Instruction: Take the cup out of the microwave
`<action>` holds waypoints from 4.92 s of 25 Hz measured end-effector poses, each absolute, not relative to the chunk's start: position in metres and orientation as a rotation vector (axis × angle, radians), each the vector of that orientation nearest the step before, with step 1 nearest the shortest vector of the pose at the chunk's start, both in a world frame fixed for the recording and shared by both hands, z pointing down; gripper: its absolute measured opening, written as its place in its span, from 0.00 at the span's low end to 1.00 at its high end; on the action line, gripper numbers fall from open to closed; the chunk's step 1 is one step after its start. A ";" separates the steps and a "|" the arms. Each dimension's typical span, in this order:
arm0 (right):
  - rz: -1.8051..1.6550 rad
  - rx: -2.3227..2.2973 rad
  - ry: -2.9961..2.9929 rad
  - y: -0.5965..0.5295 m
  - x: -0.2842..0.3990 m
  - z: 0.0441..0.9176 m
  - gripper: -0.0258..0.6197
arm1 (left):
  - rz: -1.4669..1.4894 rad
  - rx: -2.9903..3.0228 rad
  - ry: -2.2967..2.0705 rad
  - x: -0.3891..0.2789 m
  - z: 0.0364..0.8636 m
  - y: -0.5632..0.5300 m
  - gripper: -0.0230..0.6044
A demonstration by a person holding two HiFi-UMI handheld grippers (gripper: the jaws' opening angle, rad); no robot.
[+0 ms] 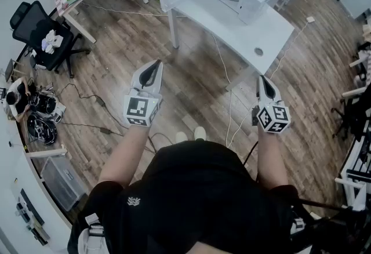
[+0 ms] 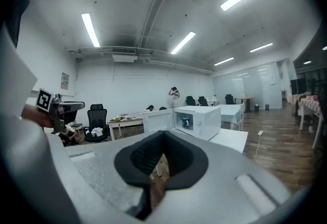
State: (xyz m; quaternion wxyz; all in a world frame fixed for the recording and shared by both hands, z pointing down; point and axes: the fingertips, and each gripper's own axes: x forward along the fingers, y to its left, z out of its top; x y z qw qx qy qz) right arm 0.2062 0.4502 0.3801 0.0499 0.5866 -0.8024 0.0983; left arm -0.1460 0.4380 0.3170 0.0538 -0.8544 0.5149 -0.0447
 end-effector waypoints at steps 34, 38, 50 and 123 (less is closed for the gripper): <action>0.282 1.764 -2.471 0.224 0.196 0.408 0.04 | -0.172 -2.598 1.493 -0.119 0.342 0.198 0.04; 0.293 1.805 -2.435 0.179 0.187 0.409 0.04 | -0.147 -2.622 1.434 -0.119 0.334 0.142 0.04; 0.287 1.920 -2.285 0.056 0.156 0.398 0.04 | -0.102 -2.725 1.254 -0.131 0.322 -0.005 0.04; 0.270 1.841 -2.245 -0.390 0.199 0.615 0.71 | -0.331 -2.939 0.907 0.061 0.500 -0.329 0.04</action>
